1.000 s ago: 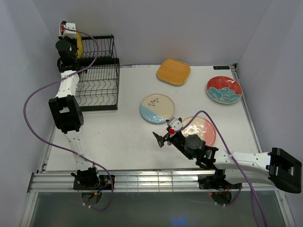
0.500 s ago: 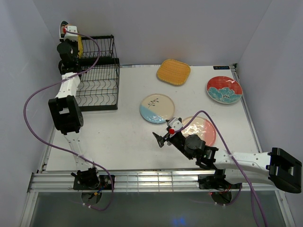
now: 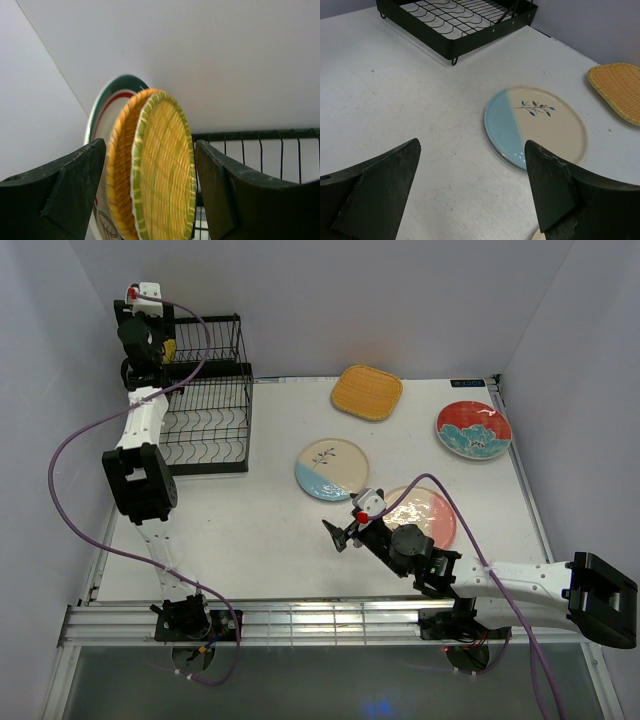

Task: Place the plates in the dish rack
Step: Insert the plate into the dish rack, then pick up the plate from the corner of the board.

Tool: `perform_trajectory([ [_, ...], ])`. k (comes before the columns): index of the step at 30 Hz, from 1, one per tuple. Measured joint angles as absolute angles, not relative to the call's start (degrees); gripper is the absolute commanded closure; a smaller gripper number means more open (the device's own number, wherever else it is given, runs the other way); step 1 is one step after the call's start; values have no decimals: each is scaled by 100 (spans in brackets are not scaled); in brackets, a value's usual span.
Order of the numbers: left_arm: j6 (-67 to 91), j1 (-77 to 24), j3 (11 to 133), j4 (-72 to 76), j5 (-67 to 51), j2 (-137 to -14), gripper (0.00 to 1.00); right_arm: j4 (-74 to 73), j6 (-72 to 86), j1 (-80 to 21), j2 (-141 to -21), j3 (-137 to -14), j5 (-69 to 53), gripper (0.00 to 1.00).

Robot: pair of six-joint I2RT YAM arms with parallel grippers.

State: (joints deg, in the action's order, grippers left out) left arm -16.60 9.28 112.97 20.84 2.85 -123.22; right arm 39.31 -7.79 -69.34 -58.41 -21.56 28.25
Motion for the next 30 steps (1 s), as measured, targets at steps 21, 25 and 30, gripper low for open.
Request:
perform_trajectory([
  [21, -744, 1004, 9719, 1483, 134, -10108, 19, 3885, -722, -6901, -5843, -2158, 2936, 10],
  [25, -602, 1004, 9233, 1435, 78, -9345, 9, 3704, -674, -6882, -6071, -2233, 2989, 10],
  [30, -314, 1007, 8193, 1330, -318, -8392, 2, 3522, -600, -6834, -6311, -2425, 3057, 10],
])
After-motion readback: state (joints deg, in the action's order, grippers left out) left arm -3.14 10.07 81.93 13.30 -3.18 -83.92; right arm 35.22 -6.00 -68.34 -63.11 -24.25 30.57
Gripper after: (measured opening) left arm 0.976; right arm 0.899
